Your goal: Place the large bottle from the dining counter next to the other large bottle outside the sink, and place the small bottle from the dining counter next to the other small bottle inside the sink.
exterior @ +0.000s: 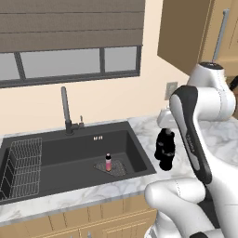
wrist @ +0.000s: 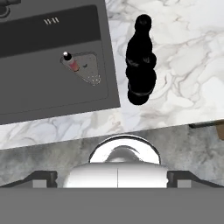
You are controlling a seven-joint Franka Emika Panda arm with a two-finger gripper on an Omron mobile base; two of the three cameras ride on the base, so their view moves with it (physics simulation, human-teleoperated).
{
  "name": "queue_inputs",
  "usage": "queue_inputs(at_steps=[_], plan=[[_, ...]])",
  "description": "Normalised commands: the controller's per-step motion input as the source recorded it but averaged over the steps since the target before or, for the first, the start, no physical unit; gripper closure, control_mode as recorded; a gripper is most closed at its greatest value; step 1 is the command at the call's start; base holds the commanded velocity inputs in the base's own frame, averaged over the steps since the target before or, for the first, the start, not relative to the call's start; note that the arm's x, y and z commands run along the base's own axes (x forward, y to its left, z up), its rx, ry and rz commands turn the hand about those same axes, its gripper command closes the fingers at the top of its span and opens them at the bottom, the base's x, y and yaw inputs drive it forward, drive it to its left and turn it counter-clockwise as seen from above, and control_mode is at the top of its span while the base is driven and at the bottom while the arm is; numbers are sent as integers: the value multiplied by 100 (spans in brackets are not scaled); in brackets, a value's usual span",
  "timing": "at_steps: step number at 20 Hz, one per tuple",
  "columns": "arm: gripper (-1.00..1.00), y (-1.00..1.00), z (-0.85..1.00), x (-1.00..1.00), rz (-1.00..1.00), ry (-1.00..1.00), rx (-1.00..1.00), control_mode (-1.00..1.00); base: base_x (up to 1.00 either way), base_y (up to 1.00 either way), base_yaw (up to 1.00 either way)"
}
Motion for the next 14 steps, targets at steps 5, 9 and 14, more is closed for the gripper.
queue_inputs(at_steps=[5,9,14], plan=[[-100,1,18,-58,0,10,0,-100,0,0,0],[-100,0,2,-42,0,7,0,-100,0,0,0],[-100,0,0,-3,0,2,0,-100,0,0,0]])
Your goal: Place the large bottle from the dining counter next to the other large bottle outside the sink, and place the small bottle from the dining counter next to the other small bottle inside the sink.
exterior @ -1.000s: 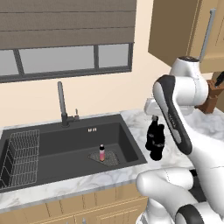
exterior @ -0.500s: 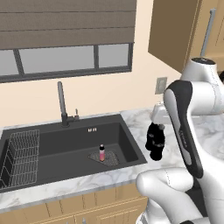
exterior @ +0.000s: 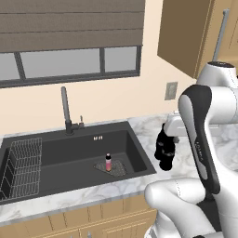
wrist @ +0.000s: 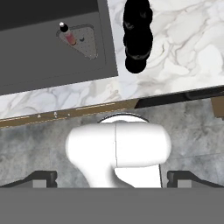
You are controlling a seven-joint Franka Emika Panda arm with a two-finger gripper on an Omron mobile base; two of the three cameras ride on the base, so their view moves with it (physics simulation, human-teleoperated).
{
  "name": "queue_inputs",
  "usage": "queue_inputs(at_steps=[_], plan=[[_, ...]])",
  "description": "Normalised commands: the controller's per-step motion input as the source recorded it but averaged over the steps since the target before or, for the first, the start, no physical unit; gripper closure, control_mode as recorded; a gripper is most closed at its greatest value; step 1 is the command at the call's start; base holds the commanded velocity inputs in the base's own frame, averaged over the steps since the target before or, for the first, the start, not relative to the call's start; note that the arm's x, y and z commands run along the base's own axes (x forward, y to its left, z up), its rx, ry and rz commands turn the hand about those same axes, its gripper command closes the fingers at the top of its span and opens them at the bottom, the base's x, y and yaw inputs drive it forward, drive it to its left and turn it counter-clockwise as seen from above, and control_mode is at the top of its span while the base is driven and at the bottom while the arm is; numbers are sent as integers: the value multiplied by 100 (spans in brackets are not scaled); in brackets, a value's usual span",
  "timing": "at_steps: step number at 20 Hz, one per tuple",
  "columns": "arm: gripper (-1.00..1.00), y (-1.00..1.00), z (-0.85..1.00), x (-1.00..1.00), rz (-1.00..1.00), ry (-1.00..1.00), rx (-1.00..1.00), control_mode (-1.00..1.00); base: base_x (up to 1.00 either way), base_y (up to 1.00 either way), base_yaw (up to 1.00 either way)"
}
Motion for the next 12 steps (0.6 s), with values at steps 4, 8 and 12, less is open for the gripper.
queue_inputs(at_steps=[4,8,12], plan=[[-100,0,0,0,0,0,0,-100,0,0,0],[-100,0,0,0,0,0,0,-100,0,0,0],[-100,0,0,0,0,0,0,-100,0,0,0]])
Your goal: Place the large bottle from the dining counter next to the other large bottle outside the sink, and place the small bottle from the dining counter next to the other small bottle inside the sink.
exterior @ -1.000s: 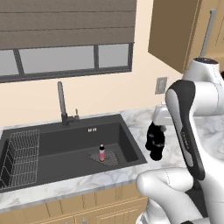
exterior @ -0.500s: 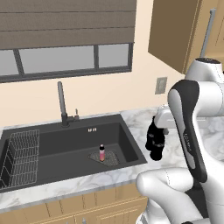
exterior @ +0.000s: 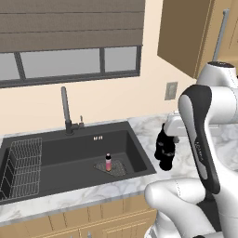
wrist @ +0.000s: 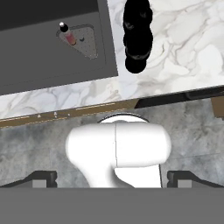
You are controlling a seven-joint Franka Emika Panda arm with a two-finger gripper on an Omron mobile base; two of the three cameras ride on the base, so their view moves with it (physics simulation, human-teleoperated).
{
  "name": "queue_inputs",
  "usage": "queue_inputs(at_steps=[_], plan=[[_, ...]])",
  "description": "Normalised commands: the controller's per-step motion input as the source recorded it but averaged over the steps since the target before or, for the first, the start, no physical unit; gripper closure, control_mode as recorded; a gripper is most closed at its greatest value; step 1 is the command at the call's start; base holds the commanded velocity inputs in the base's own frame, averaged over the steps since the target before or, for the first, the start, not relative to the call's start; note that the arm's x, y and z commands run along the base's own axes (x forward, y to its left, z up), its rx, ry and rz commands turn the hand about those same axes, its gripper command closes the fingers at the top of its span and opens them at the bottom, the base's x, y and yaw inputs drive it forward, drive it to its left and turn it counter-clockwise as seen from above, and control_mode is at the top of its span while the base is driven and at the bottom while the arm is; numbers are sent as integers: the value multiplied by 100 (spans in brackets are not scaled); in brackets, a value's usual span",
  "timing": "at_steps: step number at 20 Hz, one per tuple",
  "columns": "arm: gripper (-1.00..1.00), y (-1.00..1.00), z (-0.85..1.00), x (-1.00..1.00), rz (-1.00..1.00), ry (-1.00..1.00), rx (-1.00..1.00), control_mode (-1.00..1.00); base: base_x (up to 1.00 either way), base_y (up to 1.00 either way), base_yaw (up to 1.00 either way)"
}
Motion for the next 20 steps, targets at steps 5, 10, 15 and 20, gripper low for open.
queue_inputs(at_steps=[5,10,15,20], plan=[[-100,0,0,0,0,0,0,100,0,0,0],[-100,0,0,0,0,0,0,100,-20,13,1],[-100,0,0,0,0,0,0,100,-57,63,13],[-100,0,0,0,0,0,0,100,-13,60,20]])
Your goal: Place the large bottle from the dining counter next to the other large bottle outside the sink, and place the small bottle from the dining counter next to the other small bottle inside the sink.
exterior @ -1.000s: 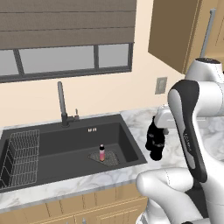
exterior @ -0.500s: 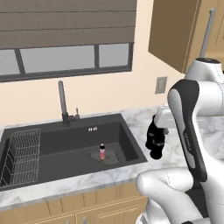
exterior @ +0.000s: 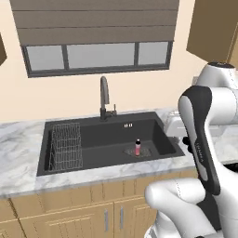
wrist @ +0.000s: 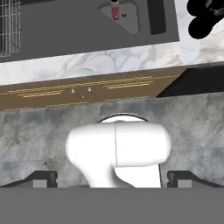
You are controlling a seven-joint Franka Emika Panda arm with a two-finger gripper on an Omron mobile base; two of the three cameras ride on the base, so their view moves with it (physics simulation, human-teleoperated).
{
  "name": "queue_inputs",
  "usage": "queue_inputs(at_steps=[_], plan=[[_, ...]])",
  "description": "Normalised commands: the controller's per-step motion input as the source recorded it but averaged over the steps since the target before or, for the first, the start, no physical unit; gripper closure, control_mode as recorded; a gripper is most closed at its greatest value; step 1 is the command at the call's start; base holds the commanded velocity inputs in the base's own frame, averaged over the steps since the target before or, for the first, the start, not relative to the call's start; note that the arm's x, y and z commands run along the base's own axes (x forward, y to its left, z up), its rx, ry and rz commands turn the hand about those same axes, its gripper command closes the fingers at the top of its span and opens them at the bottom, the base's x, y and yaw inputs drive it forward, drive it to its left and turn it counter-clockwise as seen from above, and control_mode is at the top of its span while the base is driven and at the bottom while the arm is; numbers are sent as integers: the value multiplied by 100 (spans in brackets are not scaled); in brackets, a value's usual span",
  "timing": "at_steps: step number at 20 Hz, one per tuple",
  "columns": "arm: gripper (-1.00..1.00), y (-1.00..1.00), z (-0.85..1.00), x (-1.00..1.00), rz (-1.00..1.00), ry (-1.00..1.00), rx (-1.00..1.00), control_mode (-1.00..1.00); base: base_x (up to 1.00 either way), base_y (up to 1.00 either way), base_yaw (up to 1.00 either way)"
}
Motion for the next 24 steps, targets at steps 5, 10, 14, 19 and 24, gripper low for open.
queue_inputs(at_steps=[5,10,14,19,24], plan=[[-100,0,0,0,0,0,0,100,30,10,43],[-100,0,0,0,0,0,0,100,11,0,76],[-100,0,0,0,0,0,0,100,4,0,83],[-100,0,0,0,0,0,0,100,6,10,78],[-100,0,0,0,0,0,0,100,3,21,68]])
